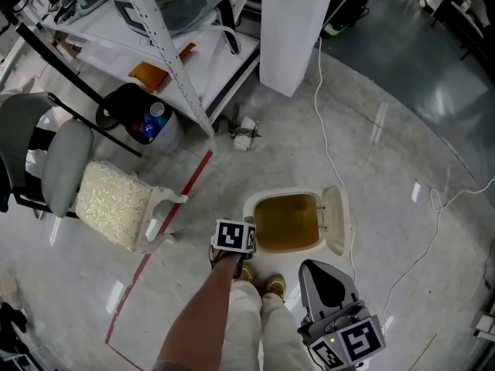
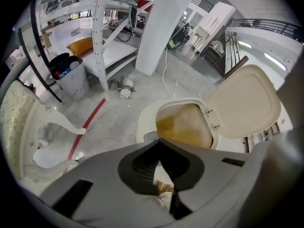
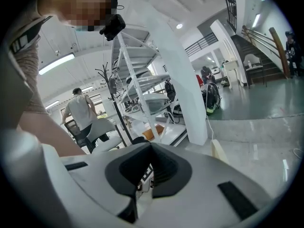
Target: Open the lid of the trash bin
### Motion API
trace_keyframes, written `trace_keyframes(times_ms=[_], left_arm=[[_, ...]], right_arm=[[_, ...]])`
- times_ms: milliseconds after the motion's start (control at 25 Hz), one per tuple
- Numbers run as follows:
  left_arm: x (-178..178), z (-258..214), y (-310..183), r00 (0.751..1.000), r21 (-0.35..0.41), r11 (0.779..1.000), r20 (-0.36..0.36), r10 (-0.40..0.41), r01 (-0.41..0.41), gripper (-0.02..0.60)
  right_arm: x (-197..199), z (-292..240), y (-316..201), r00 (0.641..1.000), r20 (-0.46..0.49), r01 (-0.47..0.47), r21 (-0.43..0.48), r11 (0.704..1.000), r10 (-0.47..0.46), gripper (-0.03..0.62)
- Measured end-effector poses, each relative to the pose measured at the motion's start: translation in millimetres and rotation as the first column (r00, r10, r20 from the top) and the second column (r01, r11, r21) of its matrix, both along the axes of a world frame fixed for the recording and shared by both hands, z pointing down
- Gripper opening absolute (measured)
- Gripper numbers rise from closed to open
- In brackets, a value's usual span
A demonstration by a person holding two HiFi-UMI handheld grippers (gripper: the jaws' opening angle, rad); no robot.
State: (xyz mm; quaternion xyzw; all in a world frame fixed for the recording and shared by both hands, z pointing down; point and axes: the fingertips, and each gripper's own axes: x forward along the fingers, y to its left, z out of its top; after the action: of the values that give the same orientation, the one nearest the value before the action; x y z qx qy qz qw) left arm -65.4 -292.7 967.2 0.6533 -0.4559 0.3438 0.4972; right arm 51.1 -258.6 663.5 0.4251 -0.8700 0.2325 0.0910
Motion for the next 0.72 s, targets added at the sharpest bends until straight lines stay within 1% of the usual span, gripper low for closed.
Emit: trace_keyframes(times_ms=[160,280,440,560,720], left_arm=[[-6.6,-31.9,-4.0,1.000,0.001,1.000,0.000,-0.010,0.010,0.005],[-12.1,-67.9,-6.0,1.000,0.007,1.000,0.004,-0.024,0.024,0.005],[-16.5,-121.9,-7.7,0.998,0.025,0.998,-0.008,-0.055,0.055,0.005],[-17.0,-157.7,-5.2,0.998,0.045,0.997,-0.020,-0.062,0.063,0.005],[-12.0,-198.7,-1.2,0.996,0.080,0.994,-0.048,-0.071,0.075,0.005]], right_arm=[[-0.9,-24.5,-9.5,1.000,0.000,-0.008,0.014,1.000,0.008,0.020],[-4.8,-54.7,-18.6,1.000,0.013,-0.004,0.037,0.999,0.004,0.020],[-13.1,-102.6,-25.2,0.999,0.029,0.022,0.076,0.997,-0.024,0.020],[-16.5,-129.9,-23.0,0.998,0.045,0.038,0.090,0.995,-0.042,0.020],[-16.9,-152.0,-9.5,0.996,0.052,0.065,0.089,0.994,-0.070,0.020]])
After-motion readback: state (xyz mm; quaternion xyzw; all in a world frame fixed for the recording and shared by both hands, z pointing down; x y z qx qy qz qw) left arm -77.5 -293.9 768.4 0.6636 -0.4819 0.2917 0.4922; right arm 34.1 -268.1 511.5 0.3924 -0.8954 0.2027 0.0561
